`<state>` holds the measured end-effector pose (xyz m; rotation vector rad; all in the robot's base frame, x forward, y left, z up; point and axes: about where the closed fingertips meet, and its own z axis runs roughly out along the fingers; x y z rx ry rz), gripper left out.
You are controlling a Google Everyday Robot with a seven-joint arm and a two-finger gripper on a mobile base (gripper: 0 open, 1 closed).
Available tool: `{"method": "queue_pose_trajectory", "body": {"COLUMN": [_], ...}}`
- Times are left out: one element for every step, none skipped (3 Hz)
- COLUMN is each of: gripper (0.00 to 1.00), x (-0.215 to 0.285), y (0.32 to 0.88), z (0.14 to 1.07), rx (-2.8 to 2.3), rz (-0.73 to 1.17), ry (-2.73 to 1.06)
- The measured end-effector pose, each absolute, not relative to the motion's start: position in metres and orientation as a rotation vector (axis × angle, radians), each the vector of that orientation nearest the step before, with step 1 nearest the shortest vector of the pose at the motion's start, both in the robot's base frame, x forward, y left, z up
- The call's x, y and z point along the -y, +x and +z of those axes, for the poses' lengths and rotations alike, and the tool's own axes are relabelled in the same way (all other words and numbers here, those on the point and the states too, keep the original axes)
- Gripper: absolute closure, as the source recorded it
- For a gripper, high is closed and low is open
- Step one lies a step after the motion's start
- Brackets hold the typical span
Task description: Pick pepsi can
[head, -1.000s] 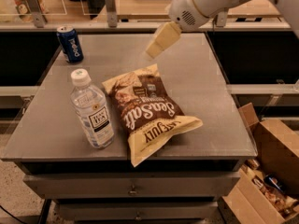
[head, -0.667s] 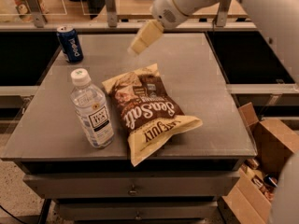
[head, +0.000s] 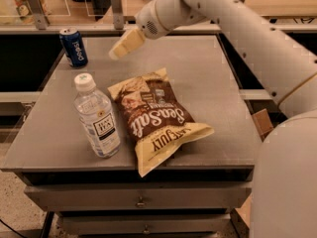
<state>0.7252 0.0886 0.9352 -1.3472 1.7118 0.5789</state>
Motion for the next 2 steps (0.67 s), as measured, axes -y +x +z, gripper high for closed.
{"method": "queue_pose_trajectory", "body": {"gripper": [0.0,0.0], "x": [-0.132,-0.172], "y": [0.735,0.745], "z": [0.928,0.926], "rx": [-1.639,-1.597], "rz": [0.642,0.633], "ry": [-1.253,-1.226]}}
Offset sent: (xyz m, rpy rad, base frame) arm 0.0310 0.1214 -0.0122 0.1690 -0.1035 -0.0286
